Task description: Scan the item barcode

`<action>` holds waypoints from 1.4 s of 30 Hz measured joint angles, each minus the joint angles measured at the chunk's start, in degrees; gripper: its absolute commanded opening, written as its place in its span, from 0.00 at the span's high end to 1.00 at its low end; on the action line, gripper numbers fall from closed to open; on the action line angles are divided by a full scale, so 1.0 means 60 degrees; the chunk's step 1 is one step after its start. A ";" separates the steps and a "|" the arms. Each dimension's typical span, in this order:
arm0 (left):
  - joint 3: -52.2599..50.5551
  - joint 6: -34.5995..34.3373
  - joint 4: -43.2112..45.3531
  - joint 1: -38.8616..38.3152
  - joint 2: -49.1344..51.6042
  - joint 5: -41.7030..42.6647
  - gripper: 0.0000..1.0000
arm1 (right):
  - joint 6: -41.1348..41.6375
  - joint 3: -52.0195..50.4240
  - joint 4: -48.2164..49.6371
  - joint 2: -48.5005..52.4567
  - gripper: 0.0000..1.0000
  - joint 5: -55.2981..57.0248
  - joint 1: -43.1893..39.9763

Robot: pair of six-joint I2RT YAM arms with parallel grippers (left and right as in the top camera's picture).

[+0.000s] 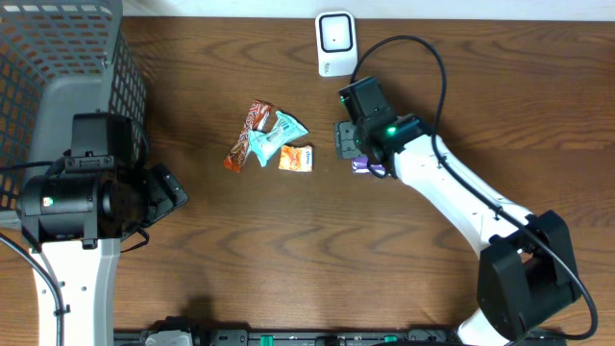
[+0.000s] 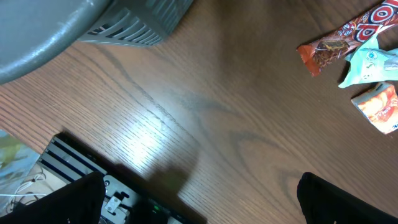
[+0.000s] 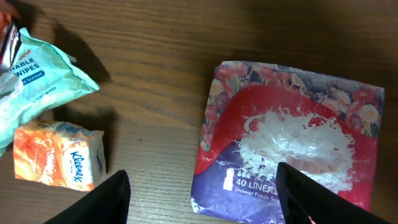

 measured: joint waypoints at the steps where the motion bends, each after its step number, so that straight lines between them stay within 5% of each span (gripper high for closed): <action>1: 0.0000 0.0000 0.0000 0.0000 0.0000 0.0000 0.02 | 0.0011 0.0000 -0.0004 0.0000 0.28 0.0087 0.0044; 42: 0.0000 -0.0004 0.0000 0.0000 0.0000 0.0000 0.02 | 0.0215 0.0000 -0.0073 0.0000 0.16 0.0514 0.0091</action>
